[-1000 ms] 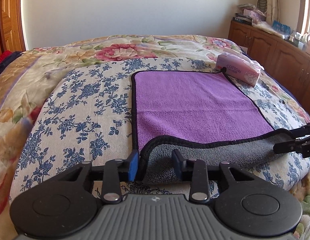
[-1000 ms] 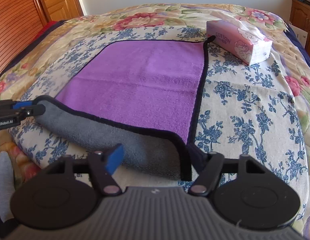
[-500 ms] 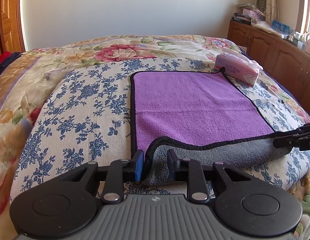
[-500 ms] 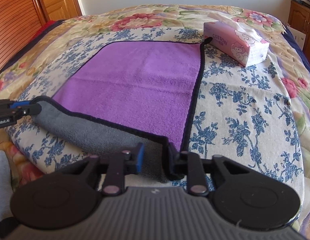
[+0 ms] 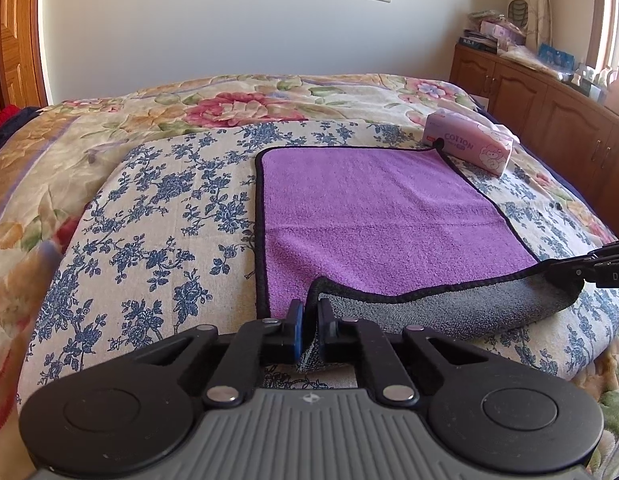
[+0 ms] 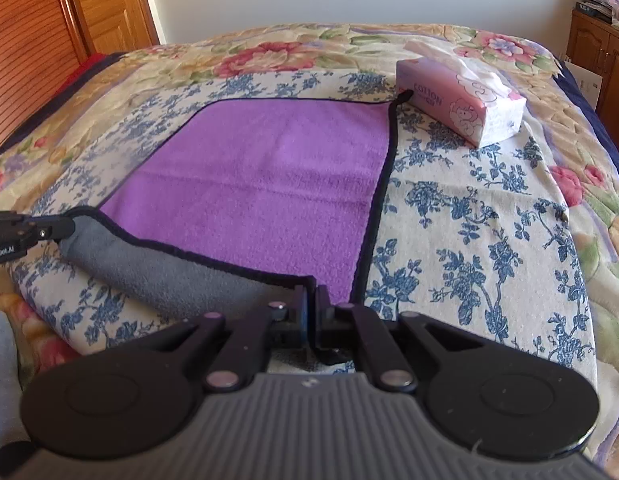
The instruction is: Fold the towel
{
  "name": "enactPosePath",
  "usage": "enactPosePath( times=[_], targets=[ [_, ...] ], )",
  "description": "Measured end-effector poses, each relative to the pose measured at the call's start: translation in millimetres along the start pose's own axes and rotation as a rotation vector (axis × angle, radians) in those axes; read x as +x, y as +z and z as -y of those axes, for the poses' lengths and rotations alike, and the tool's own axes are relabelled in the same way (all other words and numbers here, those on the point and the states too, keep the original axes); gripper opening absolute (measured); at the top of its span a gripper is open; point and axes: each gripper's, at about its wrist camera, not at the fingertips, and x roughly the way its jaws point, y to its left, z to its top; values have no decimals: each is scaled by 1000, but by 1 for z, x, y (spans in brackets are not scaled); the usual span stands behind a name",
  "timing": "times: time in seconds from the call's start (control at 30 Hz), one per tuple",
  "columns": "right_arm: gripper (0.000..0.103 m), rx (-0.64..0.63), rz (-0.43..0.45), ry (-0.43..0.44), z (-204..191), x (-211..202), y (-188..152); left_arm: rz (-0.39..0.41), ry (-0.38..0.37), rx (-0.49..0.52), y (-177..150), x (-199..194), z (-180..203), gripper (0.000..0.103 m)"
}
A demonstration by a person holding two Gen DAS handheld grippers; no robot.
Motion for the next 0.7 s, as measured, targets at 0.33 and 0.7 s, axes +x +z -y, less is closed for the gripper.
enactPosePath(
  times=[0.33,0.7],
  targets=[
    [4,10,53,4,2,-7,5,49,-6,-8,5,-10,1,7],
    [4,14,113,13,3,-14,12,108,-10,-17,11,-20,3,6]
  ],
)
